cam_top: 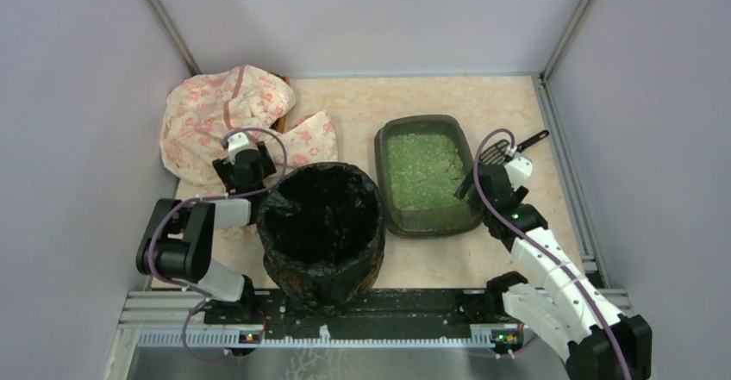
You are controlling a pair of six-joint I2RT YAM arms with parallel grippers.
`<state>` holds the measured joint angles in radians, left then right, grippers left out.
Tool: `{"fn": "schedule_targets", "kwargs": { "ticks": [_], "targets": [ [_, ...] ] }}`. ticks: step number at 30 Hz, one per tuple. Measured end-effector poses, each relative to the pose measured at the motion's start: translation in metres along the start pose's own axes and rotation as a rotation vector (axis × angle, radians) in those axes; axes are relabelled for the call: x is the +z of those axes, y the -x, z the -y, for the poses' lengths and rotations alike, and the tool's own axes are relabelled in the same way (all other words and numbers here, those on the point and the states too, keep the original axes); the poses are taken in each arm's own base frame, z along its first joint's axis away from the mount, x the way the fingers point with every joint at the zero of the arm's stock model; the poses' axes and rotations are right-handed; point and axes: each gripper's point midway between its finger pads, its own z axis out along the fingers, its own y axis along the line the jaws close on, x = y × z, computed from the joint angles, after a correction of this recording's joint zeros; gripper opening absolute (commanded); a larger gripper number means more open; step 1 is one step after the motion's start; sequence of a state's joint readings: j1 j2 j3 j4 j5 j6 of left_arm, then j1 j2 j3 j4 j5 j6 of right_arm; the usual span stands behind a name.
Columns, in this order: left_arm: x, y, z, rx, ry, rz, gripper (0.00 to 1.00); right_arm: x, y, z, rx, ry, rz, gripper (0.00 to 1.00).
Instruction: Clean the litter box
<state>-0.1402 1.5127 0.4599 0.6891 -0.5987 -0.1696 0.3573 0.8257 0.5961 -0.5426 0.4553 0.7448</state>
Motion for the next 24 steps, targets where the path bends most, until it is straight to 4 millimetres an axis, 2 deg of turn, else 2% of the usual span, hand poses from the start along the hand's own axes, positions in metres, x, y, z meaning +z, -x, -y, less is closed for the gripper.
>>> {"fn": "schedule_targets", "kwargs": {
  "ticks": [5,9,14,18,21,24],
  "targets": [
    [0.006,-0.001,-0.008,-0.022,0.102,-0.036,0.99,0.000,0.000,0.000,0.000,0.000,0.000,0.88],
    [0.003,0.003,-0.026,-0.077,0.277,-0.075,0.99,-0.001,-0.001,0.001,-0.002,-0.001,-0.003,0.88],
    [-0.010,0.019,-0.052,-0.199,0.524,-0.082,0.99,-0.005,0.000,0.006,-0.020,-0.009,0.001,0.88],
    [-0.034,0.032,-0.077,-0.321,0.724,-0.056,0.99,-0.007,0.000,0.009,-0.037,-0.012,0.005,0.88],
    [-0.044,0.036,-0.085,-0.277,0.810,-0.094,0.99,-0.006,-0.001,0.008,-0.047,-0.008,-0.003,0.88],
    [-0.041,0.039,-0.080,-0.200,0.850,-0.149,0.99,-0.005,-0.004,0.007,-0.059,-0.002,-0.017,0.89]
  ]
}}
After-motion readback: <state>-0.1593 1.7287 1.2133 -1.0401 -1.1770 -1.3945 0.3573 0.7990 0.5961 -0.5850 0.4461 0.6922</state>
